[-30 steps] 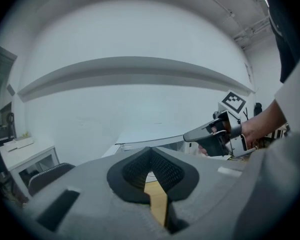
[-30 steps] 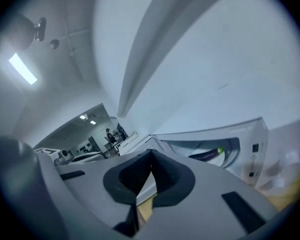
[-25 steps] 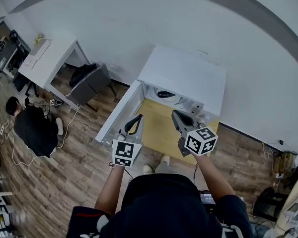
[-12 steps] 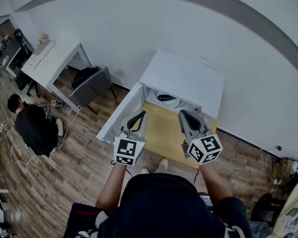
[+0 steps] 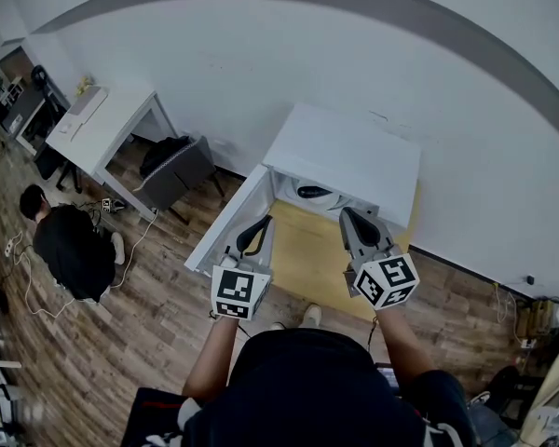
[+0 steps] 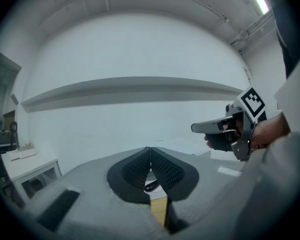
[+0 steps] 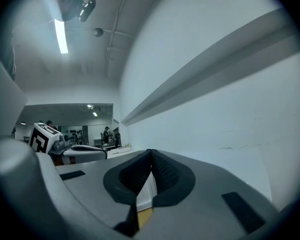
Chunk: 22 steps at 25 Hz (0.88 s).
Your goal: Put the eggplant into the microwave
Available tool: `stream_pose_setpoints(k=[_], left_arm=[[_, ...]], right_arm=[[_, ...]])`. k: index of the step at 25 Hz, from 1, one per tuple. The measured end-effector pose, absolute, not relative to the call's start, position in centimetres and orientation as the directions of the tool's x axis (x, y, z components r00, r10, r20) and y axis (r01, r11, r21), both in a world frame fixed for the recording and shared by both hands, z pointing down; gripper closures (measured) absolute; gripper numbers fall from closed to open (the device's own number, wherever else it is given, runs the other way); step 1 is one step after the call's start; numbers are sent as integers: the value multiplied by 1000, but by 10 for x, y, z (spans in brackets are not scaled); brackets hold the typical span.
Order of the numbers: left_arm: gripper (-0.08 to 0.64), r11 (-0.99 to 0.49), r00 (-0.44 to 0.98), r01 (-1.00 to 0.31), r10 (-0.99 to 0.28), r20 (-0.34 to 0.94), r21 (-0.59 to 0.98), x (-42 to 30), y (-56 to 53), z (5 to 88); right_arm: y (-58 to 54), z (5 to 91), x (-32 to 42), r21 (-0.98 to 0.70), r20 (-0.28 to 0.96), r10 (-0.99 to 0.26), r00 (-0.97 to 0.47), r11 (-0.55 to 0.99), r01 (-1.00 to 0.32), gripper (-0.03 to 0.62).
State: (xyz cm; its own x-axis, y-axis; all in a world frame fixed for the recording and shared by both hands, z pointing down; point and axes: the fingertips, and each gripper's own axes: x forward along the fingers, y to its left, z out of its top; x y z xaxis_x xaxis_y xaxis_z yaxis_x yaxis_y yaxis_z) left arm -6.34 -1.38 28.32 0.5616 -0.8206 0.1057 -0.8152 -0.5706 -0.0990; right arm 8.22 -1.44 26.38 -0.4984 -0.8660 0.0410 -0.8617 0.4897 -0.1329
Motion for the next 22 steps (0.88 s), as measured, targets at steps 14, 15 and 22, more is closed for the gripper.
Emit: stream_pose_setpoints(k=[14, 15, 22], left_arm=[[543, -575, 567, -811, -818, 100, -107, -59, -16, 282], [543, -575, 566, -811, -818, 99, -107, -59, -16, 282], [543, -574, 567, -811, -818, 94, -108, -61, -15, 280]], right_arm=[[-20, 267, 77, -109, 34, -866, -499, 493, -863, 580], [-20, 267, 77, -108, 35, -866, -498, 492, -864, 580], [-19, 269, 75, -102, 39, -870, -492, 487, -868, 580]])
